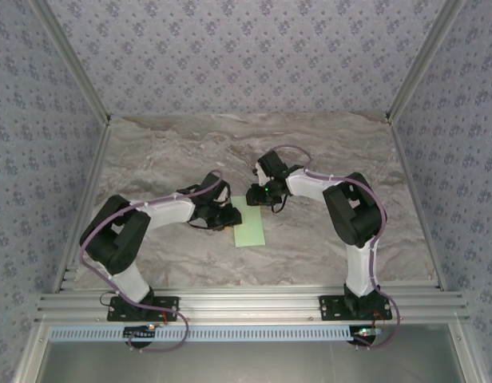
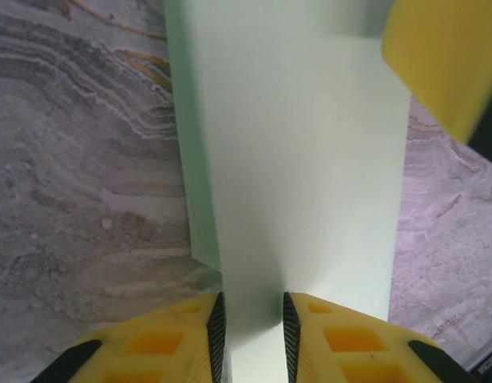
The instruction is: Fold a paper plane with a square sheet of paper (fold left side to right side)
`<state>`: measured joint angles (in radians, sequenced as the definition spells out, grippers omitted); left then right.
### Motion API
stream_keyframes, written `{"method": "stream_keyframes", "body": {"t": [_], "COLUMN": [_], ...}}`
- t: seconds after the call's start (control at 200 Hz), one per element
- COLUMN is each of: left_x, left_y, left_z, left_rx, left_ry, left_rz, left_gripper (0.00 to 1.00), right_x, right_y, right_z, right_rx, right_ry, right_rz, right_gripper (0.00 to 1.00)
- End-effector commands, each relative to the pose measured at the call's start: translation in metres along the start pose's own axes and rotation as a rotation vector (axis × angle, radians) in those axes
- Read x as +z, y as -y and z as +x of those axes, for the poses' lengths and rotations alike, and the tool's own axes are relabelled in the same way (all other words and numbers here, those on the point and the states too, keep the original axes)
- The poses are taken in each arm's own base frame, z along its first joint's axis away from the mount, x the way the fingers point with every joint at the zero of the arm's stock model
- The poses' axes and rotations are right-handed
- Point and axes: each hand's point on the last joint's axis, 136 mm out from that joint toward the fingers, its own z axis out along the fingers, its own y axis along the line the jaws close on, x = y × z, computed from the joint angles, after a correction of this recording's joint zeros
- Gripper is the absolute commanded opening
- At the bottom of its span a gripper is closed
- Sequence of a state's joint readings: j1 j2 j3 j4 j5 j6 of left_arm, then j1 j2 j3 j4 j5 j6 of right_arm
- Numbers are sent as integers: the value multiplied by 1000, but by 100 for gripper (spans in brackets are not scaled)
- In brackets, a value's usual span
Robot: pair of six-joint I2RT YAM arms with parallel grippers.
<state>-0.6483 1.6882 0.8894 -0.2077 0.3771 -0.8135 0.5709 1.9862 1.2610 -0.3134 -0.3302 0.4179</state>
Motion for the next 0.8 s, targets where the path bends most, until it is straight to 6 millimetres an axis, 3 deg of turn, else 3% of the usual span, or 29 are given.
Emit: {"method": "stream_keyframes", "body": {"t": [0.0, 0.34, 0.425, 0.445, 0.57, 0.67, 0.794], "left_x": [-14, -18, -18, -19, -21, -24, -28], "left_y": [12, 8, 8, 7, 10, 13, 17], "left_z": [-2, 3, 3, 4, 3, 2, 2], "left_rx": [16, -2, -12, -15, -41, -59, -71], "left_ry": [25, 30, 34, 35, 45, 55, 56], "left_rz": [25, 23, 26, 29, 43, 58, 74], "left_gripper": [25, 10, 6, 5, 4, 4, 3], "right_x": [11, 1, -17, -19, -56, -81, -100], "right_y": [15, 3, -6, -2, -11, -11, -14], "right_z": [25, 11, -5, -1, -10, 2, 40], "right_rx": [18, -14, -51, -55, -138, -202, -335], "right_ry": [-83, -18, 63, 68, 210, 290, 340], "right_rz": [45, -8, -33, -26, -20, -4, 54], "right_gripper": [34, 37, 40, 41, 57, 68, 76]}}
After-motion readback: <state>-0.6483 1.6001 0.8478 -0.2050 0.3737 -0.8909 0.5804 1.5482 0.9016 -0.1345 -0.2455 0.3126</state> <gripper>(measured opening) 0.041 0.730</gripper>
